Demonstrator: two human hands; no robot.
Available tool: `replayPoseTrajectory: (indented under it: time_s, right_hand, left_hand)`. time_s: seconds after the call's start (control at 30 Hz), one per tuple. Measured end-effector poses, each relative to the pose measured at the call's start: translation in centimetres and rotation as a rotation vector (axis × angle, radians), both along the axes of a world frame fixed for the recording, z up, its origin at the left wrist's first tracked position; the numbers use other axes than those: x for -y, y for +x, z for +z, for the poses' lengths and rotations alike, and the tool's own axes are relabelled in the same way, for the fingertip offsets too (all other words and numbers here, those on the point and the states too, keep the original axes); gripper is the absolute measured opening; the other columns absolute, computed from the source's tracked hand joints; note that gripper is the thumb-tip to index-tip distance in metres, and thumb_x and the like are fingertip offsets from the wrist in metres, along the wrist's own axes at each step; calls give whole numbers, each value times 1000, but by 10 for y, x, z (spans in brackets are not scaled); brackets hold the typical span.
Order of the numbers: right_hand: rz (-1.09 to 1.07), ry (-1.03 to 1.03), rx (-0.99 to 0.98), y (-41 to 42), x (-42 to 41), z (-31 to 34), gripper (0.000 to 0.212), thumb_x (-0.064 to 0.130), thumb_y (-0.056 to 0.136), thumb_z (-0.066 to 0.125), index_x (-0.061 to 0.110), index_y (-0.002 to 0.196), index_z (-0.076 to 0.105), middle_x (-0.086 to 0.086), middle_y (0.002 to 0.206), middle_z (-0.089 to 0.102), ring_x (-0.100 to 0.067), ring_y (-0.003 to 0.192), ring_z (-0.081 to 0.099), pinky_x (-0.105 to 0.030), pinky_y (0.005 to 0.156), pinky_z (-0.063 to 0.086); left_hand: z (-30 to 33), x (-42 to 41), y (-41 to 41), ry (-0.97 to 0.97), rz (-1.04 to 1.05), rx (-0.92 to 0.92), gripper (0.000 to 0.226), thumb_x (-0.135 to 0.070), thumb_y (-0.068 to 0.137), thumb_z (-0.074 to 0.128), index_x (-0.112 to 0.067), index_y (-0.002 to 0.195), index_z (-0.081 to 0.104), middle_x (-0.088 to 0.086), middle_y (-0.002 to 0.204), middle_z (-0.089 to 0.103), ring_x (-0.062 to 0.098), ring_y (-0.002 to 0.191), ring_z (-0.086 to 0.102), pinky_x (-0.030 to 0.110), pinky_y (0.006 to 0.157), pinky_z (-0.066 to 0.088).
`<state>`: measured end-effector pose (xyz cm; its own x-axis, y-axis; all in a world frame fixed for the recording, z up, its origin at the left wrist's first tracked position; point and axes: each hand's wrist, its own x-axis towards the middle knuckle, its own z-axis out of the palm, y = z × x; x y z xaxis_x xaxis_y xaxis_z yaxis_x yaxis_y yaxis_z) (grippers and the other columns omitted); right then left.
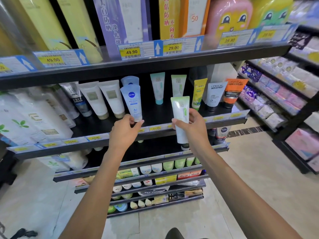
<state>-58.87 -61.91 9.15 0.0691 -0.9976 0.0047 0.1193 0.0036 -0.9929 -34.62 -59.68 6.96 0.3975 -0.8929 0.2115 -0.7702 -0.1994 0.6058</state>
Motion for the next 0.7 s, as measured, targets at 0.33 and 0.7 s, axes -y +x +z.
replayPoseTrajectory:
  time_s: [0.33,0.7]
  right_hand:
    - [-171,-289,-360,22,52,35,45,27,85,84,21,120,55,6,110,70,-7,98,66,-24,80,55]
    - [-164,-205,-749,14,70,13,50,32,84,84,13,119,54,-2,112,68,-23,99,64,-41,84,56]
  left_hand:
    - [-6,-14,7,54,-253,325,26,-54,91,67,-31,101,71,-7,90,72,24,90,63,39,75,51]
    - [-9,-15,7,33,-223,344,27,-52,90,71,-28,103,71,-3,89,73,26,95,63,38,72,52]
